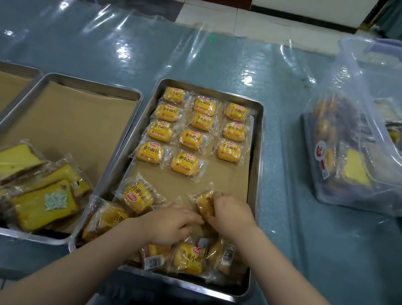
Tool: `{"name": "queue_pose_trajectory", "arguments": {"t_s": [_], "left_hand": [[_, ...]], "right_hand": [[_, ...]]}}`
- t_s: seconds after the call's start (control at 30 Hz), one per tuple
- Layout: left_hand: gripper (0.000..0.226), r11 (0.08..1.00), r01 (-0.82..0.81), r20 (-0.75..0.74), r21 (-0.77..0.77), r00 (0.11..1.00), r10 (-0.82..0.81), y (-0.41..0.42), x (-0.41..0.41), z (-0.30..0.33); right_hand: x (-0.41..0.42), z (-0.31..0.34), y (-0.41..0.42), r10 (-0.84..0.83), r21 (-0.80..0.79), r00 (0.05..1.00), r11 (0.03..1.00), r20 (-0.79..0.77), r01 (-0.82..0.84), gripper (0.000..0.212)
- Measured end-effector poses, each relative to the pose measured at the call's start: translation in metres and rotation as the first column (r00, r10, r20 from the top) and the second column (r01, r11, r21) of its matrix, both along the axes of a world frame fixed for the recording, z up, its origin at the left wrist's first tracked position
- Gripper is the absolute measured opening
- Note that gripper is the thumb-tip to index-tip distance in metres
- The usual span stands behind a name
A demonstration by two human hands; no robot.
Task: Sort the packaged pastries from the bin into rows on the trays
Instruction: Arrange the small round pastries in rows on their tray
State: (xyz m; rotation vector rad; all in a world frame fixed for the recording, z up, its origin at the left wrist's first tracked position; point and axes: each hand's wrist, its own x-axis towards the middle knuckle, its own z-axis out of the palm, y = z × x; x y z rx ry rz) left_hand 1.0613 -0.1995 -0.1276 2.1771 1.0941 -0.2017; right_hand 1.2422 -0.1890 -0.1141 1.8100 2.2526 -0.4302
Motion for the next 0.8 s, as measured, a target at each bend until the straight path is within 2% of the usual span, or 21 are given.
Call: {"name": "queue_pose_trajectory", "arguments": {"t_s": [0.13,0.27,0.4,0.5,0.8], "left_hand": [[0.044,0.997,-0.077,-0.014,0.016,0.997,0.077,0.005,-0.008,0.0],[0.043,0.989,-0.127,-0.067,0.073,0.989,0.132,0.013,-0.023,-0.003],[0.043,0.987,-0.144,-0.1,0.073,0.984,0.151,0.019,-0.035,-0.006],[0.045,0.99,-0.129,-0.09,0.061,0.987,0.134,0.017,-0.039,-0.005],[0.045,0.981,-0.165,-0.067,0.104,0.983,0.172,0.011,-0.04,-0.007]], "right_hand": [[0.006,-0.01,0.005,0.043,0.079,0.996,0.996,0.083,-0.049,0.045],[0.01,-0.01,0.012,-0.008,0.081,0.999,0.997,0.047,0.004,0.045],[0.012,-0.011,0.023,-0.045,0.087,0.998,0.995,0.033,0.042,0.055],[0.014,-0.015,0.031,-0.067,0.105,0.997,0.992,0.03,0.063,0.065],[0.013,-0.025,0.054,-0.129,0.147,0.992,0.981,0.003,0.127,0.069]]}}
